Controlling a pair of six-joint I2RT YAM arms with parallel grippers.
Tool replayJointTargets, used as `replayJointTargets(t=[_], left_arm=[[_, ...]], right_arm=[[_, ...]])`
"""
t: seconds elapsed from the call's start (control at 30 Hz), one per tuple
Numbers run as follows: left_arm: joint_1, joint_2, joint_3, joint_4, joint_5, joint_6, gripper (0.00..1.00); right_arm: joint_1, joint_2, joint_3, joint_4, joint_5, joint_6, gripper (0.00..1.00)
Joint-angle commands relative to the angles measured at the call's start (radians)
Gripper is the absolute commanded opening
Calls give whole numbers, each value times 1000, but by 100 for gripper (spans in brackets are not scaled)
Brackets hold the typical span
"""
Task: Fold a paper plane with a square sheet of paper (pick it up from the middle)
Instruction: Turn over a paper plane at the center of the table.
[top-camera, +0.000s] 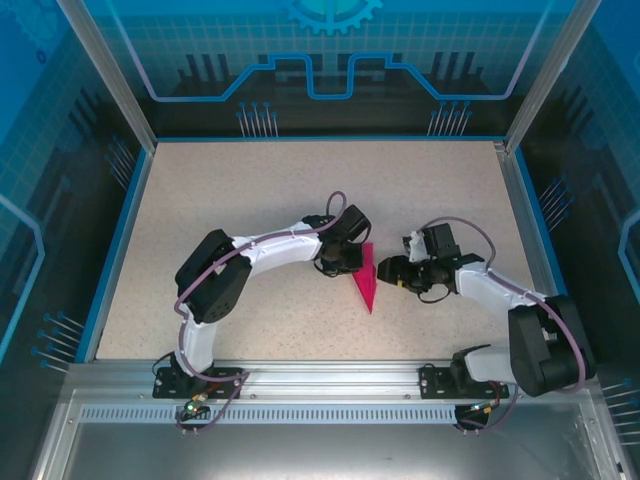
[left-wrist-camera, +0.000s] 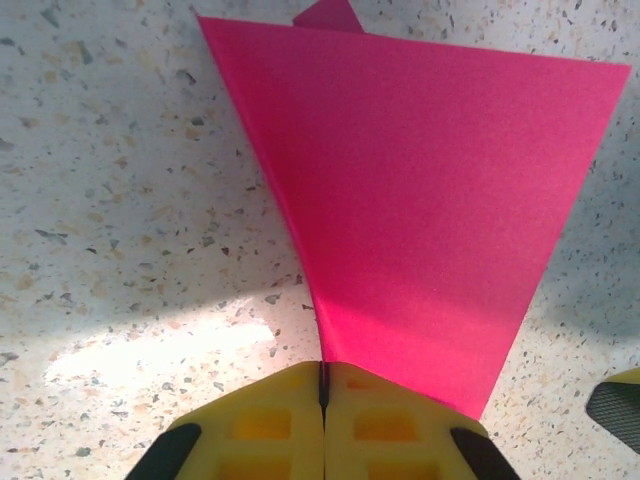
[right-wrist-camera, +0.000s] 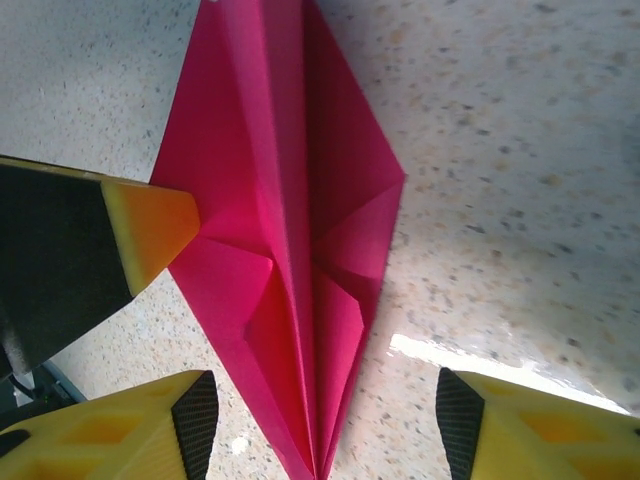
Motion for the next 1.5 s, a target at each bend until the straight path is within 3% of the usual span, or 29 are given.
replayJointTargets(t=[0.0, 0.5, 0.67, 1.03, 1.47], left_arm=[[19, -43, -42, 46, 47, 7, 5], [22, -47, -66, 67, 66, 6, 5], [21, -47, -67, 68, 68, 5, 5], [23, -49, -71, 63, 64, 2, 5], [23, -50, -72, 67, 64, 0, 4]], right_arm=[[37, 44, 41, 28, -34, -12, 63], [104, 190, 82, 94, -12, 24, 64], [104, 213, 67, 160, -84, 44, 64], [109, 220, 71, 144, -99, 18, 55], [163, 259, 121, 49, 23, -11, 40]])
